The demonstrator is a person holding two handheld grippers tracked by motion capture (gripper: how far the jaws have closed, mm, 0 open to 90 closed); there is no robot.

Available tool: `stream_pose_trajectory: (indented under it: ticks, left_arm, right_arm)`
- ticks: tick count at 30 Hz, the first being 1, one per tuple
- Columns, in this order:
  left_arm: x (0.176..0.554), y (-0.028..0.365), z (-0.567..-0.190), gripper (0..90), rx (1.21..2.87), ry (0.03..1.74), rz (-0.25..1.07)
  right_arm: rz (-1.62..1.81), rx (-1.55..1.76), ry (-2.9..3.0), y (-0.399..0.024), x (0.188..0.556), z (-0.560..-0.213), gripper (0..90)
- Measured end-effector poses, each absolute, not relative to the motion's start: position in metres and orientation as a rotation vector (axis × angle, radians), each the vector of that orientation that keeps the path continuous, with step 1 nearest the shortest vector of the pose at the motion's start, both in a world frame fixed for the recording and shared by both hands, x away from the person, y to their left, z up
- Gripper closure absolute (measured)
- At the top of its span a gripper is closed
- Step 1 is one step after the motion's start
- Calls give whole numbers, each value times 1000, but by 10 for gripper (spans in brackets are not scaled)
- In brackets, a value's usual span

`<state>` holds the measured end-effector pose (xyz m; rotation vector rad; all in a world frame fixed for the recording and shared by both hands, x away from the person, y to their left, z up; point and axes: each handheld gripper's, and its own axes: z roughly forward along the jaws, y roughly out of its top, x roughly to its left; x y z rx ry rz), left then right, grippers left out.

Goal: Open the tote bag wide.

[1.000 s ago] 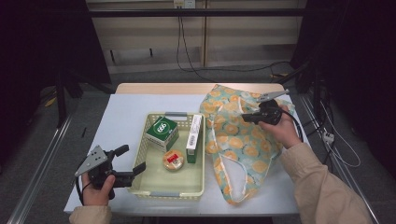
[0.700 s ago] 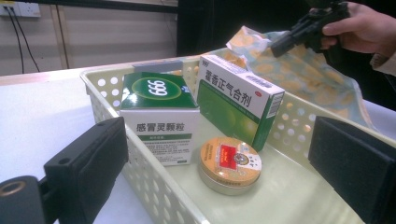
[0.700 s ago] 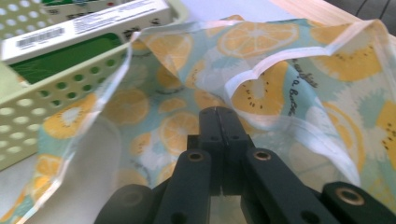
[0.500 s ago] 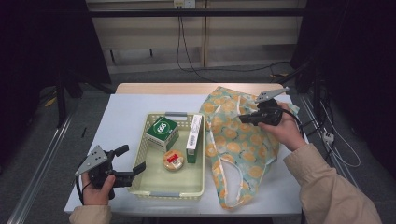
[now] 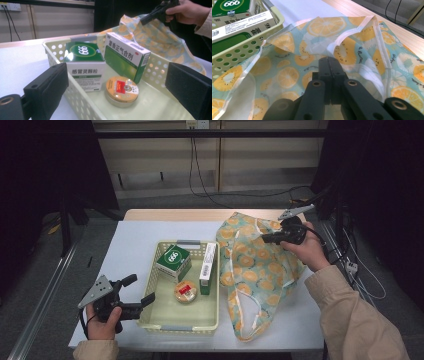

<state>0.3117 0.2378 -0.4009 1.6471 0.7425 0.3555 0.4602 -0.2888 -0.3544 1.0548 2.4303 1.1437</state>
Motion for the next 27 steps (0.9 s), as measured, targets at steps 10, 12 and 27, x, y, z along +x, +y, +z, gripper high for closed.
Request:
stream_pose_trajectory:
  ticks: [10, 12, 27]
  left_arm:
    - [317, 220, -377, 46, 1661, 681, 293]
    - [320, 215, -372, 46, 1677, 676, 276]
    - [346, 175, -364, 52, 1787, 634, 196]
  right_arm:
    - [1138, 1037, 2445, -285, 457, -352, 900]
    - [1139, 1041, 2440, -285, 458, -351, 900]
    - [1149, 1055, 2433, -287, 457, -348, 900]
